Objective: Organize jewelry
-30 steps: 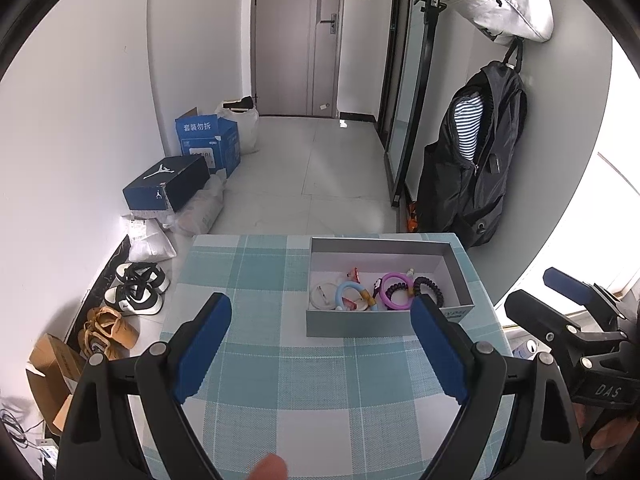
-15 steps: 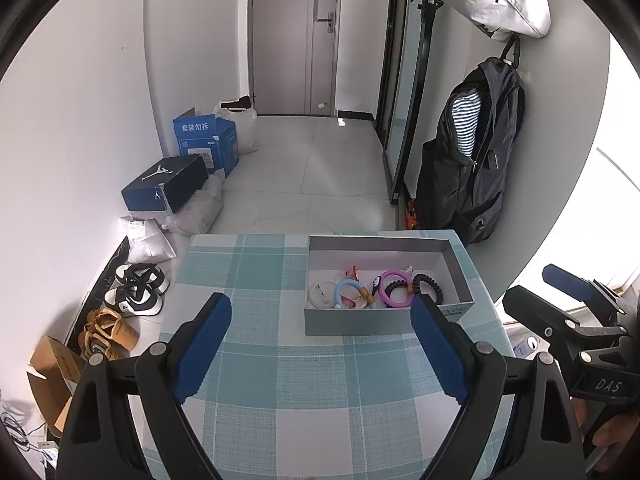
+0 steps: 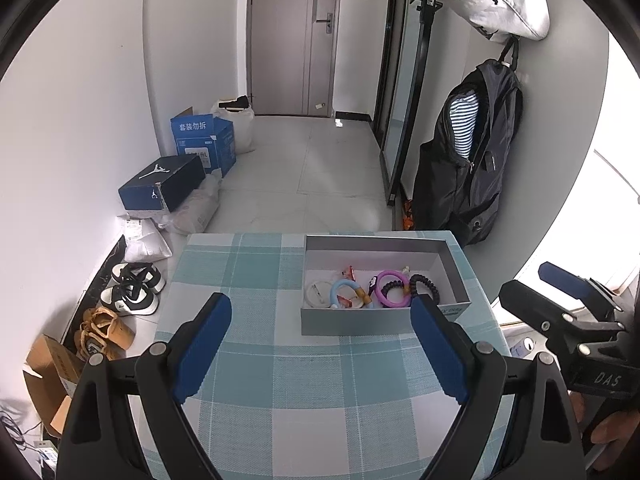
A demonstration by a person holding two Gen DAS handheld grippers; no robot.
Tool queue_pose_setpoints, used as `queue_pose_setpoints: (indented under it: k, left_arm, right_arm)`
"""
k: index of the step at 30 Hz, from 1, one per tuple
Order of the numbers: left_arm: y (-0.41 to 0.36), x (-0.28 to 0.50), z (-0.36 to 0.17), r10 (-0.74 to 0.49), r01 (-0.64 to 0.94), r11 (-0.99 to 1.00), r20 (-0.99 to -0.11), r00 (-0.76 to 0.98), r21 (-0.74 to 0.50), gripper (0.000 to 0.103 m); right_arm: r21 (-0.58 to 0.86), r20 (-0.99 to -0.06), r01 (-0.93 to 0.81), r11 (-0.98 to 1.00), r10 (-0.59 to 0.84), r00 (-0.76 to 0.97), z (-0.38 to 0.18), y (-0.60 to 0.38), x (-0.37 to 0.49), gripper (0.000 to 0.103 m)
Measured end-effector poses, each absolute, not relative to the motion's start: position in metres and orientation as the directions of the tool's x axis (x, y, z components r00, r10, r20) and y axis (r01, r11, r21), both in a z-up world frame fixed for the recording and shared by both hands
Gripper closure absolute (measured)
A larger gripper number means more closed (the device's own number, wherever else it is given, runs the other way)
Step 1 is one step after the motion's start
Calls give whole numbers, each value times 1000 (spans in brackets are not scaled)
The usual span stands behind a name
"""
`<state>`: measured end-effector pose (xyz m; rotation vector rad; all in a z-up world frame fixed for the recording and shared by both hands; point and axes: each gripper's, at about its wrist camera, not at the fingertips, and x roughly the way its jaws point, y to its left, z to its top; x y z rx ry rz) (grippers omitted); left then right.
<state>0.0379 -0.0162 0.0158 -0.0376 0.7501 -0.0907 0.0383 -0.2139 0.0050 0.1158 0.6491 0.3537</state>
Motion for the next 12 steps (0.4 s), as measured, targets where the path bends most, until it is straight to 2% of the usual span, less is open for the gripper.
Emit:
queue_pose_setpoints:
  k: [12]
  left_arm:
    - [-10, 40, 15, -110, 59, 993, -678, 727, -98, 15]
  right_arm:
    - [209, -574, -288, 935, 355, 738, 5, -214, 38, 1]
